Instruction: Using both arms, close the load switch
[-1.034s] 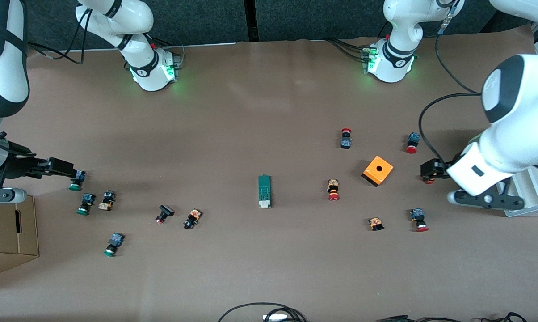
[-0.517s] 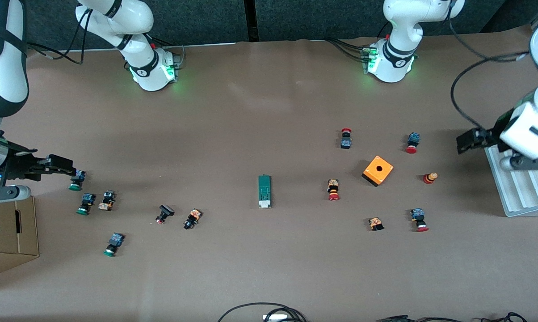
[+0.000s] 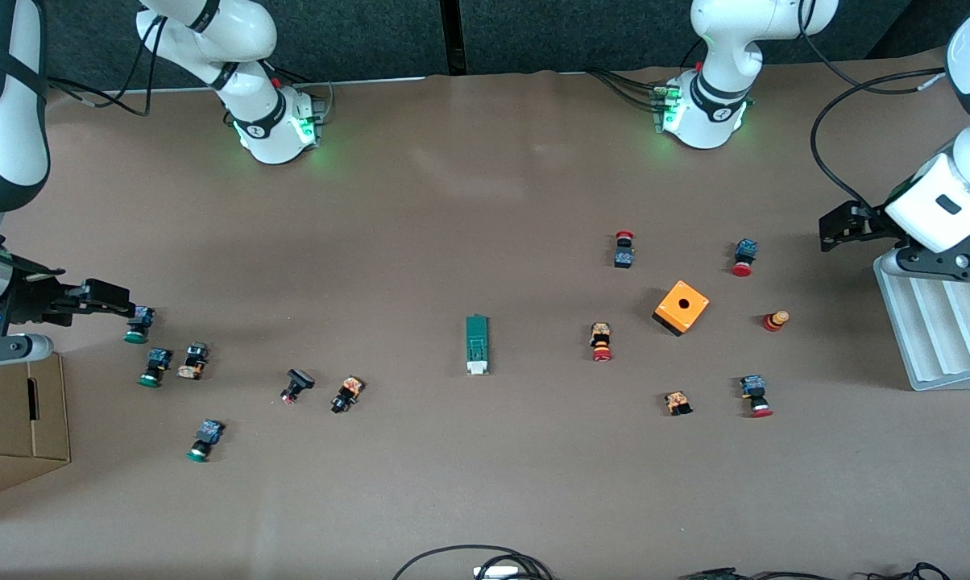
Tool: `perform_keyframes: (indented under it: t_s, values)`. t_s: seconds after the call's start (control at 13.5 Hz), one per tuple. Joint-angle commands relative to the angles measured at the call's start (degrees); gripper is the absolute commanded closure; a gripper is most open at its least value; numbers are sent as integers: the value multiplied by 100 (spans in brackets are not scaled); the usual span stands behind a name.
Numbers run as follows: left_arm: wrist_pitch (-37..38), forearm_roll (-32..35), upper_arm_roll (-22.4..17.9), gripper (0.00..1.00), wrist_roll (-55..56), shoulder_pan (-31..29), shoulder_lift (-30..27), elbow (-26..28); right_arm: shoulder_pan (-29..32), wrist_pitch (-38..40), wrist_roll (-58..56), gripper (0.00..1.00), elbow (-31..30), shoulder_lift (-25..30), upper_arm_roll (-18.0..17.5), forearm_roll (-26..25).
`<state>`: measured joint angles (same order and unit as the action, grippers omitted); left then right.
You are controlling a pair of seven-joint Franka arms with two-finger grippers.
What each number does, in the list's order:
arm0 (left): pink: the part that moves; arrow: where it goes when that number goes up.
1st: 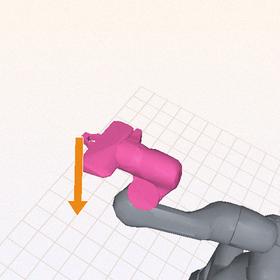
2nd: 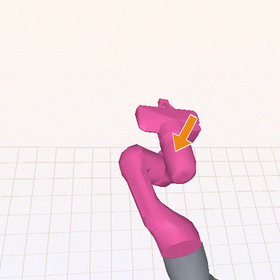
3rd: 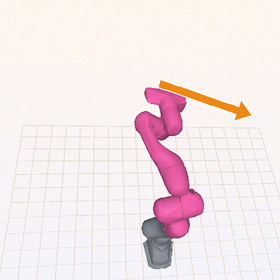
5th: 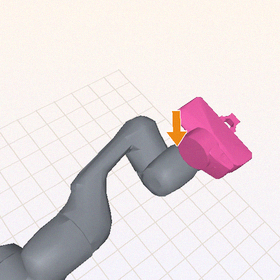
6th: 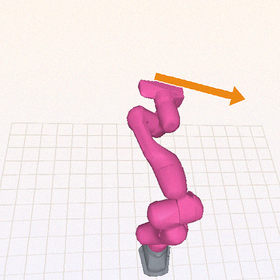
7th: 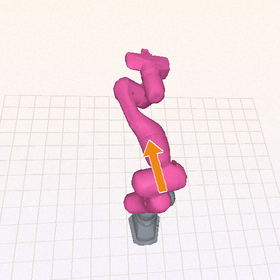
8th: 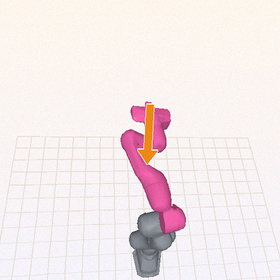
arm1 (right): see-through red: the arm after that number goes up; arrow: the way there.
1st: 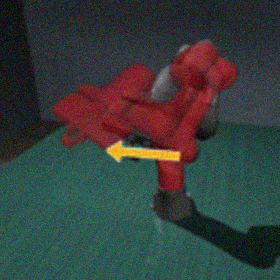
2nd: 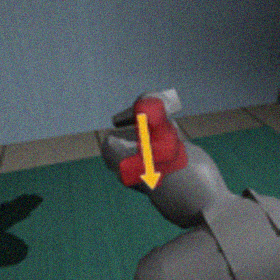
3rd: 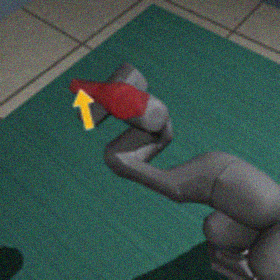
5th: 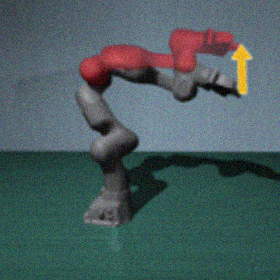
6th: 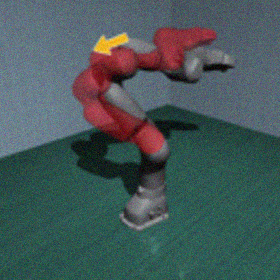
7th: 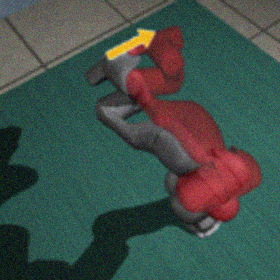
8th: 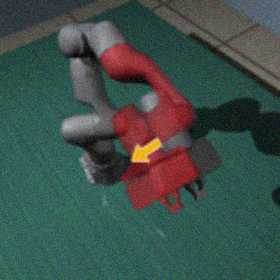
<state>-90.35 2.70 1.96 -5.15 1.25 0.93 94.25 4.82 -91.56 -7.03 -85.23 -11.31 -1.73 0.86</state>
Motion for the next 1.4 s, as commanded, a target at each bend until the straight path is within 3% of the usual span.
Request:
perform_keyframes:
  t_s: [0.0, 0.74, 1.11, 1.33]
  values:
    - [-10, -6, -82, 0, -100, 77, -67, 33, 36, 85, -106, 0, -2, 146, -21, -77]
    - [-1, 38, -82, 0, 419, 68, -50, -12, 115, 376, -132, 0, -11, 419, -12, -69]
    - [-1, 38, -73, 0, 427, 77, -50, -12, 107, -19, -132, 0, -590, 823, -38, -69]
    - [-1, 38, -73, 0, 419, 77, -50, -12, 63, 86, -132, 0, -503, 780, -47, -77]
